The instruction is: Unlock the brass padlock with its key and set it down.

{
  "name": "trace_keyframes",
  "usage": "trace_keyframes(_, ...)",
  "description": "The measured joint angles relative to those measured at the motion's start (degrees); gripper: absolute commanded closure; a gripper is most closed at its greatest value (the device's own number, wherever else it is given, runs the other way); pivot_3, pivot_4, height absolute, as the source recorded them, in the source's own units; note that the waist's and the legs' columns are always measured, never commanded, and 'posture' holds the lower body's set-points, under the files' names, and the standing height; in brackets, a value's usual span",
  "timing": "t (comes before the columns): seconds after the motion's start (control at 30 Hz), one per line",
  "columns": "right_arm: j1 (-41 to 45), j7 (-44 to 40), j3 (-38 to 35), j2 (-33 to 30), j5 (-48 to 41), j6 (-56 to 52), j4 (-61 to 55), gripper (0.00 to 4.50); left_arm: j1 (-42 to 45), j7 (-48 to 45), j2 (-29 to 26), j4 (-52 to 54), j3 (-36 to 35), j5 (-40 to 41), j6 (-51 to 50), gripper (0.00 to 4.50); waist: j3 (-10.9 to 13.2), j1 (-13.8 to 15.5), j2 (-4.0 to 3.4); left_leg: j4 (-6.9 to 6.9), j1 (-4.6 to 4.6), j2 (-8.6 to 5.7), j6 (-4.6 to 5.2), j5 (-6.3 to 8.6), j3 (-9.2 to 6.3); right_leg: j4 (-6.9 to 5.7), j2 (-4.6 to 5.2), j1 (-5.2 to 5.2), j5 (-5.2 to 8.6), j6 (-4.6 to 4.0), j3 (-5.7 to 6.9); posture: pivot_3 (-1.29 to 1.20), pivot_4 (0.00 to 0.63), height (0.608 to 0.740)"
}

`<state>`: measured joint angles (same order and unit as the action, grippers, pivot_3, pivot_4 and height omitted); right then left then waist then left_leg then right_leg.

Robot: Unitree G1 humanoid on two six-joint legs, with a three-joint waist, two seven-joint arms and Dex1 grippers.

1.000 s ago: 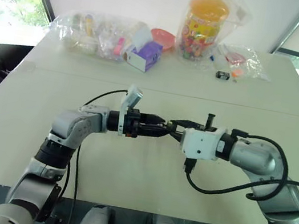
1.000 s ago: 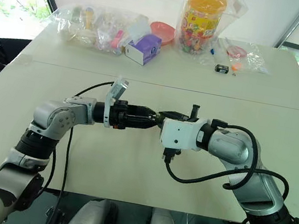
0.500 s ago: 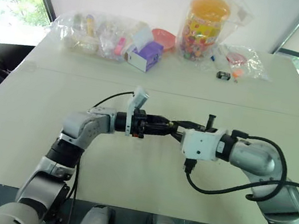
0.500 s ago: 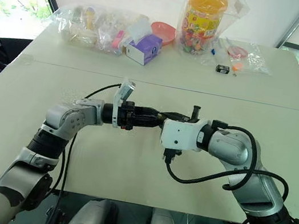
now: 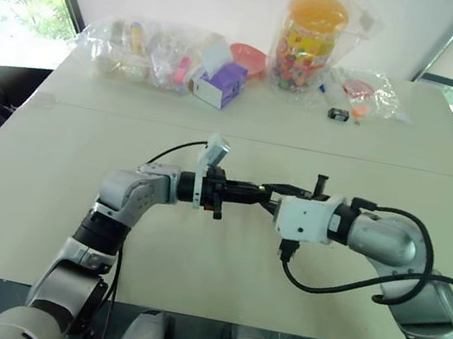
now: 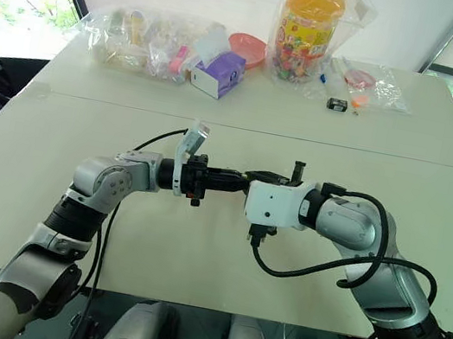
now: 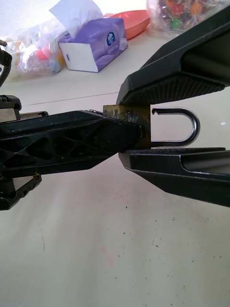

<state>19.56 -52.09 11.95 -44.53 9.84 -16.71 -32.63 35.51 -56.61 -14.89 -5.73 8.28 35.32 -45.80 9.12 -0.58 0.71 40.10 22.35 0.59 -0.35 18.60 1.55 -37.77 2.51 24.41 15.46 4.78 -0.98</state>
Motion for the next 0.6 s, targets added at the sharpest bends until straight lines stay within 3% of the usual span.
trace_keyframes(0.13,-1.1,-0.1,-0.8,0.0,-1.4,-1.9,-1.1,0.37,0.0,0.1,-1.3,0.0,-0.1,-0.5,0.0,4.5,0.0,0.0,0.0,0.0,0.0,0.01,0.0,0.0,0.0,0.0,0.01,0.0,0.0,0.0,0.0,0.0,0.15,0.735)
trace_keyframes(0.3,-3.3,0.8,-7.1,1.3,-6.6,-9.1,-1.9,0.37,0.0,-1.1,-2.7,0.0,0.0,-1.1,0.1,4.5,0.0,0.1,0.0,0.0,0.01,0.0,0.0,0.0,0.0,0.0,0.03,0.0,0.0,0.0,0.0,0.0,0.15,0.735)
trace_keyframes(0.57,-3.7,6.7,-10.5,6.0,-11.4,-16.3,-3.2,4.48,0.0,-3.2,-3.1,-0.2,0.0,-1.1,0.1,4.5,0.0,0.0,-0.01,-0.01,0.0,0.02,0.0,0.0,0.0,0.0,0.02,0.0,0.0,0.0,-0.01,0.0,0.15,0.735)
trace_keyframes(0.6,-3.7,7.1,-10.4,6.3,-11.6,-16.6,-3.2,4.48,0.0,-3.2,-3.1,-0.2,0.0,-1.1,0.1,4.5,0.0,0.0,-0.01,-0.01,0.0,0.01,0.0,0.0,0.0,0.0,0.02,0.0,0.0,0.0,-0.01,0.0,0.15,0.735)
